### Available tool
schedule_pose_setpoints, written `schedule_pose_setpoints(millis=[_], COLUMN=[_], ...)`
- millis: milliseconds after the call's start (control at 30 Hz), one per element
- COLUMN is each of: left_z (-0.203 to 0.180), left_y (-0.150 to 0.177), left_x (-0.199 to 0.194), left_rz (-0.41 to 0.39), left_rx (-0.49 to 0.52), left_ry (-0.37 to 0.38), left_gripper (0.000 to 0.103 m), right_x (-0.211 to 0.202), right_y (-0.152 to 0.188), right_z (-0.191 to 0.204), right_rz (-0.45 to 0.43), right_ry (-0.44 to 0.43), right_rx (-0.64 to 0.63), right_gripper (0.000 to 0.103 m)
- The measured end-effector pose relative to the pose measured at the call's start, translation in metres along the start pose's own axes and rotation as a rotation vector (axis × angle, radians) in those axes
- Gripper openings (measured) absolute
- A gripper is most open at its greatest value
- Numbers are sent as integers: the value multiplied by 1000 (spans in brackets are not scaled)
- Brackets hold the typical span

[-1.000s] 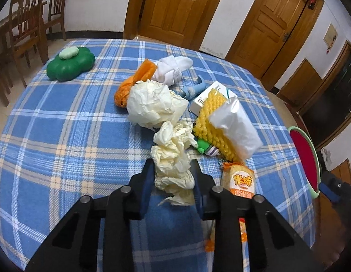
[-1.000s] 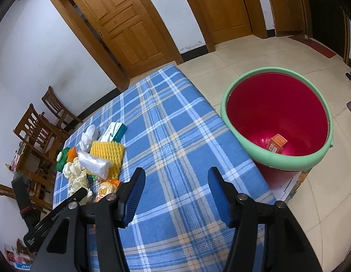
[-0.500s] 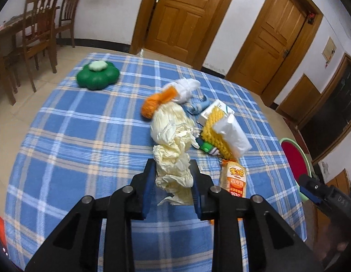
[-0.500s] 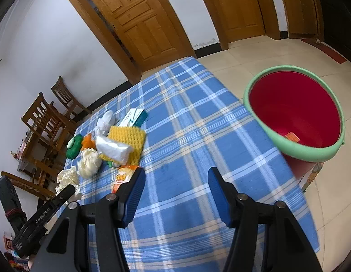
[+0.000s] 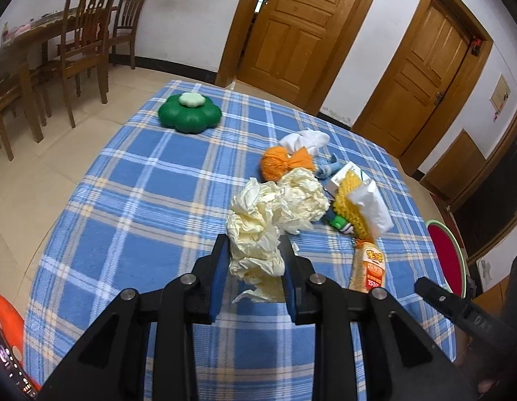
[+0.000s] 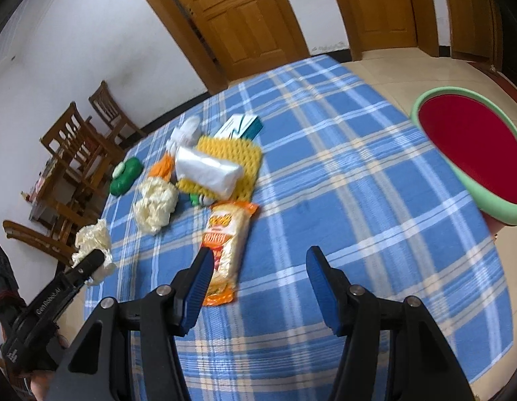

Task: Collect trash
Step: 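Grasp the orange snack bag with the right tool while the left holds the tissue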

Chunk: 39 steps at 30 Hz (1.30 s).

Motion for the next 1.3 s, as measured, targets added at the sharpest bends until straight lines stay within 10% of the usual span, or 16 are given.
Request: schedule_pose_setpoints(millis=[833, 1300], left_z=[31, 18], left_y=[3, 6], left_x=[2, -1], left_rz=[5, 6], left_rx=[-65, -38], left_ry=[-4, 17], left_gripper=[29, 29], right_x=[40, 21], right_y=[12, 10], right_z=[48, 25], right_rz=[42, 25], right_ry=[81, 73], right_rx=[-134, -172], right_gripper=[61, 41])
Point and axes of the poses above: each gripper's, at about its wrist camera, not at the fingertips, and x roughly the way its jaws point, z to its left, y to its underside, the point moved 9 cm from there along x, roughly the way its jaws point, and after that the axes turned 5 degrees about y, right-handed, at the moved point
